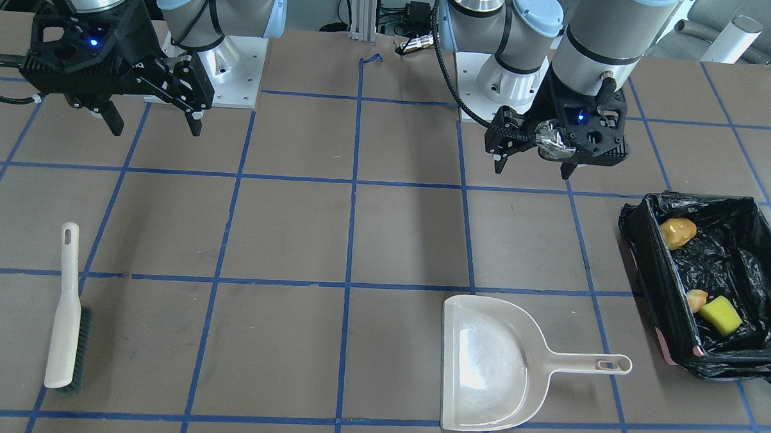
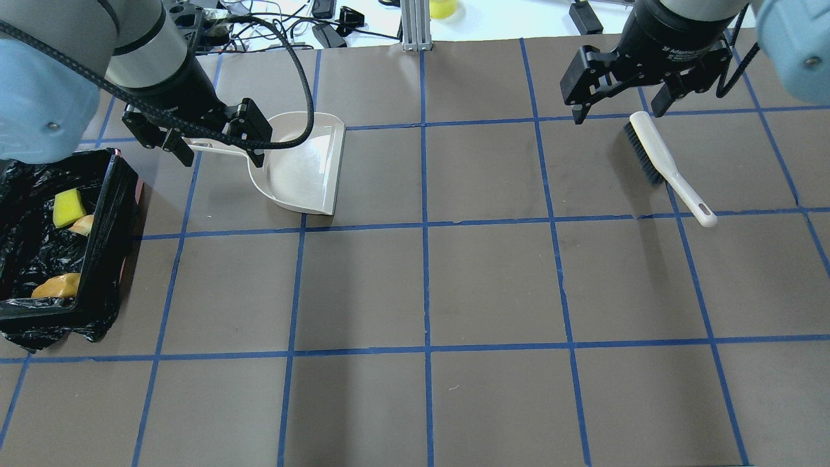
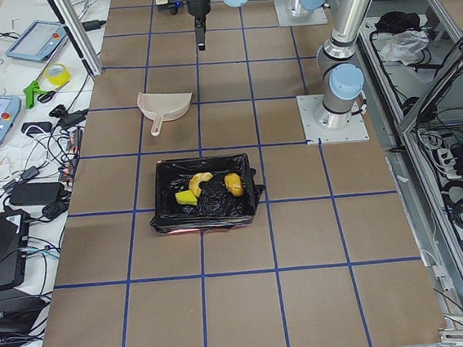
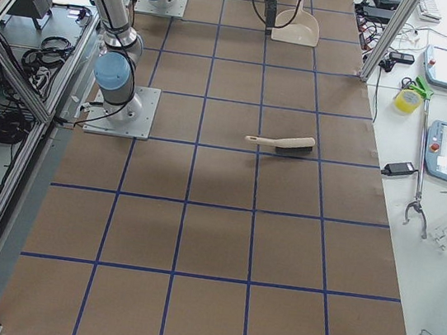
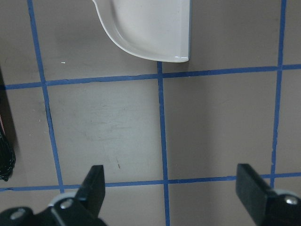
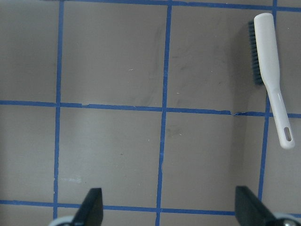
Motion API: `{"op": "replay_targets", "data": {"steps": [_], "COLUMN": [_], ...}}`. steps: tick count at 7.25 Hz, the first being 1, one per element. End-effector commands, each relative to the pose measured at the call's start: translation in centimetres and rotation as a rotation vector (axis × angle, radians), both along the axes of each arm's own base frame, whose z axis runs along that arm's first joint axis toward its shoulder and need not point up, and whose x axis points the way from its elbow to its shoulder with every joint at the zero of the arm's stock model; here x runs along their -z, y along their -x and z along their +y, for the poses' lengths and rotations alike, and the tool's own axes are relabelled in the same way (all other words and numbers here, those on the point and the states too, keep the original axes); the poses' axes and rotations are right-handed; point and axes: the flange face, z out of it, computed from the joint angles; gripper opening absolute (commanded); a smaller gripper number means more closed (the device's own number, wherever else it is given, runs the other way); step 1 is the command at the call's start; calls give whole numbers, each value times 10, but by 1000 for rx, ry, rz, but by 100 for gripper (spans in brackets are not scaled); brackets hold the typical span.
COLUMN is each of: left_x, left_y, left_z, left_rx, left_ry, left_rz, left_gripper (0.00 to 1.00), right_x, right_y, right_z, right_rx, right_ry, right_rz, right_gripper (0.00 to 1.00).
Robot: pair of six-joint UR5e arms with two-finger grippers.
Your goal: Sweep and dump trash into bin
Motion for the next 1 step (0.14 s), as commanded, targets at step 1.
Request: {"op": "replay_targets", "data": {"steps": [1], "left_x": [5], "left_y": [-2], "left_z": [-2], "left_rx": [-2], "left_ry": [-10], "left_rz": [-3], "left_gripper": [100], "right_x": [0], "right_y": [0], "right_z": [0], "right_rx": [0], "right_ry": [-1], "right_rz": [-1], "right_gripper": [99]}}
